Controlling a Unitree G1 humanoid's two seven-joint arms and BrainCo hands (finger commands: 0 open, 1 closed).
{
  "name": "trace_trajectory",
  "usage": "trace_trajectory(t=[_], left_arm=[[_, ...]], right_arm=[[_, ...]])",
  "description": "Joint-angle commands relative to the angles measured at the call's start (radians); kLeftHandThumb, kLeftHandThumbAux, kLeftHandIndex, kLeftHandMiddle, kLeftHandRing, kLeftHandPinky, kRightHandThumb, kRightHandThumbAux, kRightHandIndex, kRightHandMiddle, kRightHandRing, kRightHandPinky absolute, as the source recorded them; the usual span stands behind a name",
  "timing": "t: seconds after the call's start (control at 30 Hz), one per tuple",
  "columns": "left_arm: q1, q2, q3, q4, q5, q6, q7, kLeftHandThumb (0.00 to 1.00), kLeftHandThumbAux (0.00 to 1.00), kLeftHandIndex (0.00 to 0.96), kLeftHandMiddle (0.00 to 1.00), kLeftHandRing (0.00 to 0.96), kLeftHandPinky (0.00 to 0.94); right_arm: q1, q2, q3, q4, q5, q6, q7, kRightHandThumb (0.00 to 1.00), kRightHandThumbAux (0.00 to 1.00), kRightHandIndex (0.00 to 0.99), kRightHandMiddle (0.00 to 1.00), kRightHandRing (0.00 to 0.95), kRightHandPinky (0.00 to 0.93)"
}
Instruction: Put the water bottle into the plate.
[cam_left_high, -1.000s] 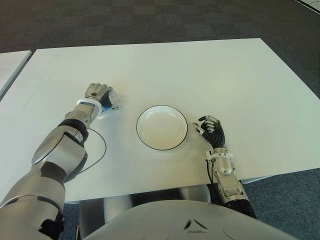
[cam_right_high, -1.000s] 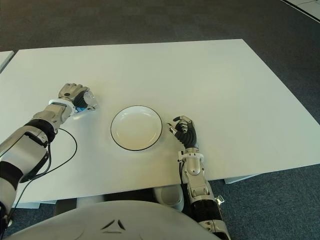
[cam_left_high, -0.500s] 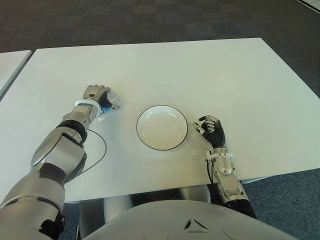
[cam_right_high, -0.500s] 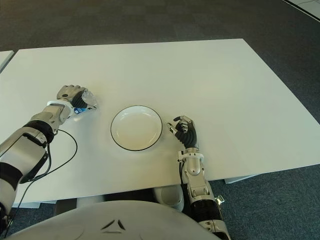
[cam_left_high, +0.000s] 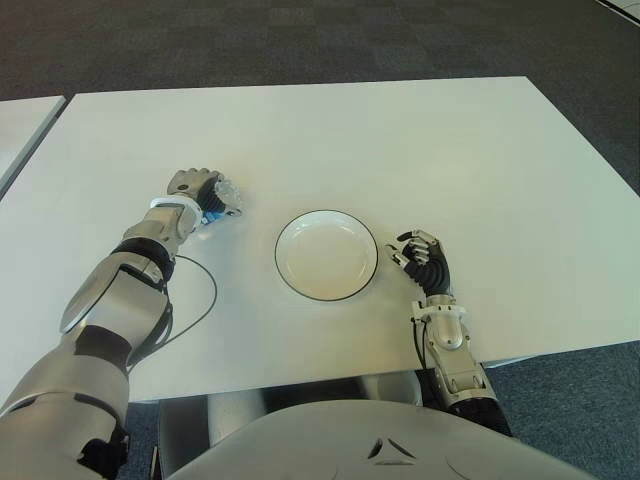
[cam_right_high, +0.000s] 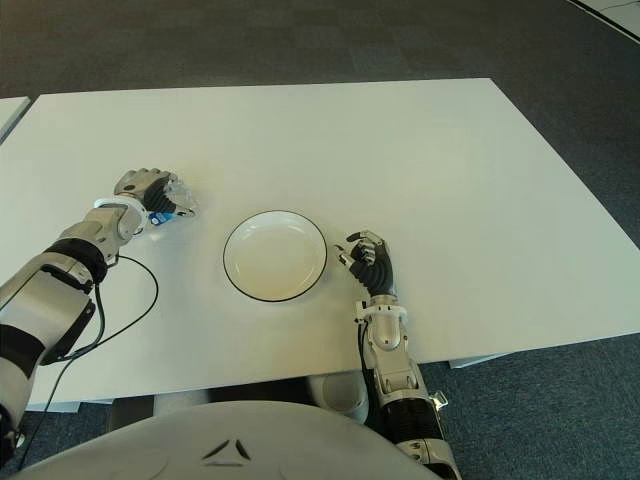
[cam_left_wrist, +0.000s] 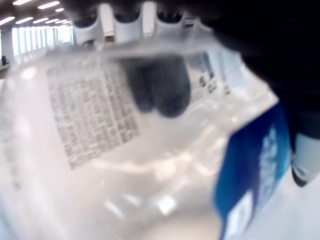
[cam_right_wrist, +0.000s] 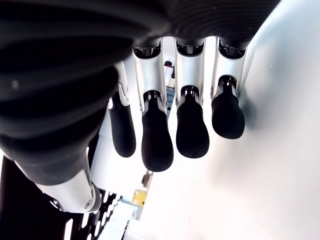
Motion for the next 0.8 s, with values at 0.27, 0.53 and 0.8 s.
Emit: trace_trajectory(t=[0.27, 0.53, 0.8], left_arm=[[-0.017, 0.02, 0.072, -0.115, -0.053, -0.045, -0.021, 0.853, 0.668, 0.399, 0.546, 0.864, 0.855], [0.0, 0.055, 0.111, -0.242, -0.059, -0.049, -0.042, 0.853, 0.668, 0.399, 0.545, 0.868, 0.854], [0.045, 0.091, 0.149, -0.422, -0.06, -0.059, -0.043, 0.853, 0.669, 0.398, 0.543, 0.872, 0.856]], right_arm=[[-0.011, 0.011, 0.0, 0.012, 0.005, 0.016, 0.004, 0.705, 0.729, 0.436, 0.734, 0.728, 0.717], [-0.013, 0.014, -0.001, 0.015, 0.005, 0.015, 0.004, 0.706, 0.728, 0.436, 0.728, 0.723, 0.719], [-0.015, 0.011, 0.001, 0.02, -0.004, 0.013, -0.001, 0.706, 0.729, 0.436, 0.725, 0.722, 0.728]])
